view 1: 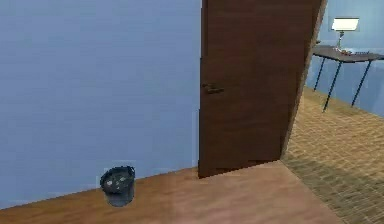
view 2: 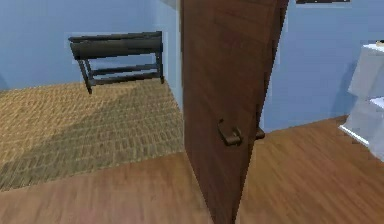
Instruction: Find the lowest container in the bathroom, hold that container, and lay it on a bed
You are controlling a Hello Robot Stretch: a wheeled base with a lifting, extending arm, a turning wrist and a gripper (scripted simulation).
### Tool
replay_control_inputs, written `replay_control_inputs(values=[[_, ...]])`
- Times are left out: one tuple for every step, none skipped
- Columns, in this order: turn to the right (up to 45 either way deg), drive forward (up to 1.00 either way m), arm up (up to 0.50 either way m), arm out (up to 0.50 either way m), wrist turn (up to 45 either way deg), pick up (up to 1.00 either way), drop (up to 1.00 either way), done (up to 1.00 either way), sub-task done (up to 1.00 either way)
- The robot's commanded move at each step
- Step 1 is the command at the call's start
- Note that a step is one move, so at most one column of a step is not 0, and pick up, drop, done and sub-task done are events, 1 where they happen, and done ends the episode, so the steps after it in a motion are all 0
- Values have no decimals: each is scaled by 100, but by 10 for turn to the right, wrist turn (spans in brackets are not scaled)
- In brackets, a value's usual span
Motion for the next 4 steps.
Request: replay_control_inputs(values=[[0, 55, 0, 0, 0, 0, 0, 0, 0], [-450, 0, 0, 0, 0, 0, 0, 0, 0], [-450, 0, 0, 0, 0, 0, 0, 0, 0], [-360, 0, 0, 0, 0, 0, 0, 0, 0]])
